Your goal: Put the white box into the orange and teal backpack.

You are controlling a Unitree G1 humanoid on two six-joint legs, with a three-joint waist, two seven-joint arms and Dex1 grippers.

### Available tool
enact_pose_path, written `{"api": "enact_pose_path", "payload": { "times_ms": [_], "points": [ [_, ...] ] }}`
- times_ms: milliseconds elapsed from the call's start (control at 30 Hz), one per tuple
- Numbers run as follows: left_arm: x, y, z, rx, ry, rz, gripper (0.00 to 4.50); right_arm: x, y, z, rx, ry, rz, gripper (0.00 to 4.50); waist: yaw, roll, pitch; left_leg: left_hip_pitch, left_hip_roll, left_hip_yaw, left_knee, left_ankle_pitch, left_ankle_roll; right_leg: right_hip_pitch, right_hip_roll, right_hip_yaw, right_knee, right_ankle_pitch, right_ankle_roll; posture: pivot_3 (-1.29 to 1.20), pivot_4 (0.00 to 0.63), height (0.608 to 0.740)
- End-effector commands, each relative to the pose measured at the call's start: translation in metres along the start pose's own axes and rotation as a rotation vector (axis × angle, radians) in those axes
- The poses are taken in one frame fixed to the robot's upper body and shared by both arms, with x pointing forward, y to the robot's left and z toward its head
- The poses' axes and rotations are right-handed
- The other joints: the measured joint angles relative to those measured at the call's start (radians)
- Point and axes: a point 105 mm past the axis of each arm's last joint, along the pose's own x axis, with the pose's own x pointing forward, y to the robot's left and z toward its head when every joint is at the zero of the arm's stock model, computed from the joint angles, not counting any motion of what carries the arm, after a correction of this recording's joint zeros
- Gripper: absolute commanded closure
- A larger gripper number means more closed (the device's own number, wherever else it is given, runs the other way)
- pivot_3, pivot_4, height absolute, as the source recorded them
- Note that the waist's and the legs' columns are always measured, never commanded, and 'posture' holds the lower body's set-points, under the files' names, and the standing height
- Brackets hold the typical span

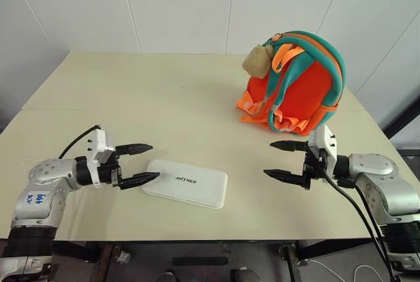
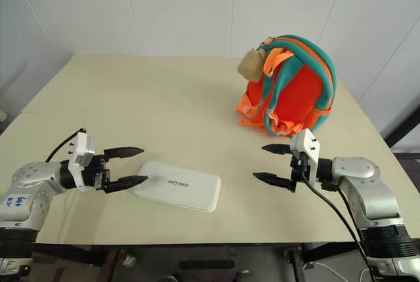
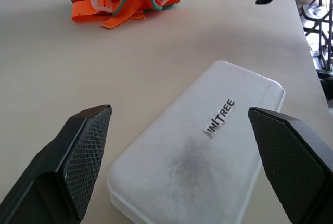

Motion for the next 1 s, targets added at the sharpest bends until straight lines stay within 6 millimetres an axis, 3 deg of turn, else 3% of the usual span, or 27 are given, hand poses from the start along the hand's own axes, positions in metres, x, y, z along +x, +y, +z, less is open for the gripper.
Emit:
{"api": "enact_pose_path", "payload": {
  "times_ms": [33,233,267,367,533,733,767,1000],
  "points": [
    [-0.001,0.000,0.007,0.023,0.017,-0.028,0.00,0.005,0.002,0.016,-0.024,-0.054,0.006,0.02,-0.002,0.000,0.000,0.000,0.000,0.000,0.000,0.000,0.000,0.000,0.000,0.000,0.001,0.000,0.000,0.00,0.150,0.740],
    [-0.011,0.019,0.010,0.094,0.039,0.040,0.00,0.024,0.012,0.009,0.026,-0.084,0.029,0.02,0.000,0.000,0.000,0.001,0.000,0.000,0.001,0.001,0.000,0.000,0.000,0.000,0.003,0.000,0.000,0.00,0.150,0.740],
    [-0.015,0.023,0.009,0.095,0.047,0.059,0.19,0.027,0.015,0.007,0.028,-0.085,0.036,0.00,-0.001,0.000,0.000,0.001,0.000,0.000,0.001,0.001,0.000,0.000,0.000,0.000,0.003,0.000,0.000,0.00,0.150,0.740],
    [-0.030,0.034,0.002,0.095,0.078,0.112,0.88,0.035,0.024,0.005,0.049,-0.110,0.069,0.60,-0.003,0.000,0.000,0.001,0.000,0.000,0.001,0.001,0.000,0.000,0.000,0.000,0.003,0.000,0.000,0.00,0.150,0.740],
    [-0.054,0.035,-0.023,0.083,0.176,0.139,2.48,0.051,0.042,-0.011,0.059,-0.087,0.133,2.35,-0.001,0.000,0.000,0.001,0.000,0.000,0.000,0.001,0.000,-0.001,0.000,0.000,0.003,0.000,0.000,0.00,0.150,0.740],
    [-0.042,0.036,-0.037,0.078,0.179,0.139,4.31,0.060,0.059,-0.032,0.113,-0.070,0.129,4.39,0.010,0.000,0.000,0.001,0.000,0.000,0.000,0.001,0.000,0.000,0.000,0.000,0.003,0.000,0.000,0.00,0.150,0.740],
    [-0.037,0.035,-0.040,0.078,0.184,0.129,4.48,0.063,0.061,-0.034,0.119,-0.067,0.123,4.50,0.011,0.000,0.000,0.001,0.000,0.000,0.000,0.001,0.000,0.000,0.000,0.000,0.003,0.000,0.000,0.00,0.150,0.740],
    [-0.009,0.022,-0.054,0.049,0.179,0.052,4.48,0.075,0.076,-0.036,0.143,-0.084,0.129,4.50,0.009,-0.001,0.000,0.001,0.000,0.000,0.001,0.001,-0.001,0.000,0.001,0.000,0.005,0.000,0.000,0.00,0.150,0.740]
  ]
}}
